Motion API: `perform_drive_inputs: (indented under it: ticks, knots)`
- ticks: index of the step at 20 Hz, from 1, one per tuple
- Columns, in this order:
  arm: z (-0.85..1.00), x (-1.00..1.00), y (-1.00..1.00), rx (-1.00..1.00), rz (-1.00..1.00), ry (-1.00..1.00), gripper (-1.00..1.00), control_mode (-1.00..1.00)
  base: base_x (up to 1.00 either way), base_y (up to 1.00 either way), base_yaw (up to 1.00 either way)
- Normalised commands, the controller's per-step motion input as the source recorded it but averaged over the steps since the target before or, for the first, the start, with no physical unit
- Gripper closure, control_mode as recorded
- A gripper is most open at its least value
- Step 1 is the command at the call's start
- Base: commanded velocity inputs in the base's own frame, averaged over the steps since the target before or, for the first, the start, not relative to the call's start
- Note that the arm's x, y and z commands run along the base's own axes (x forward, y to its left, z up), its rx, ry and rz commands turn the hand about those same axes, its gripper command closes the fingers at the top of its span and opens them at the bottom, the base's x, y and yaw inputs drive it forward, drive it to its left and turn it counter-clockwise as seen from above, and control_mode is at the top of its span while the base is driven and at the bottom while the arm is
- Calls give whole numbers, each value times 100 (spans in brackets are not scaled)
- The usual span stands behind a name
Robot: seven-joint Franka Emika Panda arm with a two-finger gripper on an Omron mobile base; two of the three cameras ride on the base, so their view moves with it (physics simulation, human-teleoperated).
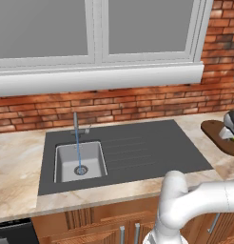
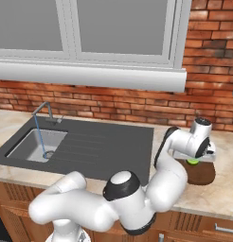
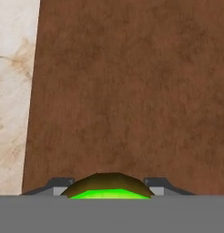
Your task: Pick the kiwi from the sink and place it on the cutting board to airdry. Then turn off the sink faucet.
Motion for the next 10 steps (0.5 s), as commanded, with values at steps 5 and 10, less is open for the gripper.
perform_drive_inputs:
  ticks: [5,10]
  knots:
    - [-25,10,-9,3,0,3,100,-100,0,0,0]
    - [-24,10,-7,3,0,3,100,-100,0,0,0]
